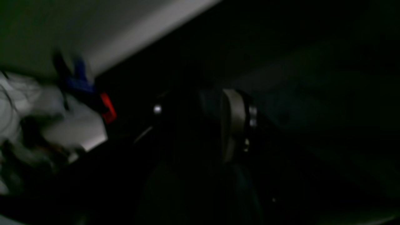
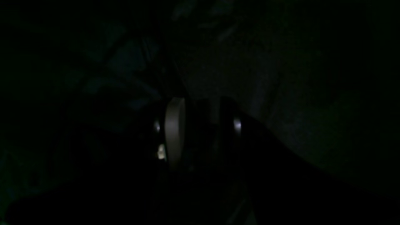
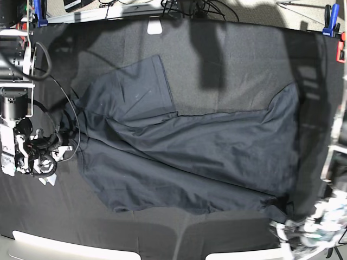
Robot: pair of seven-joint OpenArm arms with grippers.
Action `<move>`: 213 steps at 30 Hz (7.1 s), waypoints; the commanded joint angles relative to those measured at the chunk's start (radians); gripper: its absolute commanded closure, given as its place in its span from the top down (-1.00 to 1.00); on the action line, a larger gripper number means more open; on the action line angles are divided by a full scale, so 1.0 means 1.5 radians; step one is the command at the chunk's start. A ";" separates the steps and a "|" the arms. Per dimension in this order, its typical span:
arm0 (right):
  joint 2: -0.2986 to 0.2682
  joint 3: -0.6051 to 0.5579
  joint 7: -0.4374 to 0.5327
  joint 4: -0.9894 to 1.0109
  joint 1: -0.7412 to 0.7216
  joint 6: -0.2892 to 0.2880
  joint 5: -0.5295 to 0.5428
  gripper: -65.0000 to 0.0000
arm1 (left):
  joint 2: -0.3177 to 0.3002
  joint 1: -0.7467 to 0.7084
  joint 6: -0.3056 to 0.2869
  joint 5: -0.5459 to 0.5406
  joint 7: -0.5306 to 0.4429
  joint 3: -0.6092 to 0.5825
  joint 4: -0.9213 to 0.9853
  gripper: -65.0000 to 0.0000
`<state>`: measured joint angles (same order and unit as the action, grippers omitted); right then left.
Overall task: Layout the t-shirt on the table in an organized manner, then fold the t-shirt properly
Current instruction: 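Pull the grasped shirt end with the left gripper away from the right gripper, then swing the left gripper with the shirt corner across the table and release, then move the right gripper to the shirt edge and grasp it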
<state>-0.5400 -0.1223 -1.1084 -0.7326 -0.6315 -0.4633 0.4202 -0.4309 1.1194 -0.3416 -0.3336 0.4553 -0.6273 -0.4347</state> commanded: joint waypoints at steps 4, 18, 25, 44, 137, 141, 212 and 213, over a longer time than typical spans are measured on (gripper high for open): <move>-0.011 0.004 0.008 -0.009 -0.024 0.000 0.010 -0.43 | -0.040 0.018 -0.027 -0.052 0.084 0.004 -0.035 -0.34; -0.011 0.004 0.021 -0.009 -0.024 -0.009 0.042 -0.43 | -0.149 -0.282 0.009 -0.041 0.173 0.071 -0.444 -0.34; -0.011 0.004 0.020 -0.009 -0.023 -0.010 0.041 -0.43 | -0.155 -0.499 0.013 -0.003 0.164 0.252 -0.715 -0.34; -0.011 0.004 0.019 -0.009 -0.024 -0.011 0.041 -0.43 | -0.208 -0.946 0.013 0.278 0.038 0.292 -0.908 -0.34; -0.091 0.004 -0.016 -0.043 0.149 -0.140 0.314 -1.00 | -0.308 -1.134 0.126 0.362 0.057 0.291 -0.946 -1.00; -0.116 0.004 -0.016 -0.044 0.154 -0.140 0.313 -1.00 | -0.308 -1.134 0.126 0.362 0.057 0.291 -0.946 -1.00; -0.115 0.126 -0.018 -0.048 0.202 -0.129 0.257 -1.00 | -0.308 -1.134 0.126 0.362 0.045 0.291 -0.946 -1.00; -0.124 0.126 -0.017 -0.048 0.213 -0.129 0.262 -1.00 | -0.308 -1.134 0.126 0.361 0.045 0.291 -0.946 -1.00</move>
<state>-0.6956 0.0616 -1.1141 -0.7994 -0.3050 -0.6518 0.8555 -0.8757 -0.5785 -0.1646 0.2016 0.5270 -0.1978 -1.8393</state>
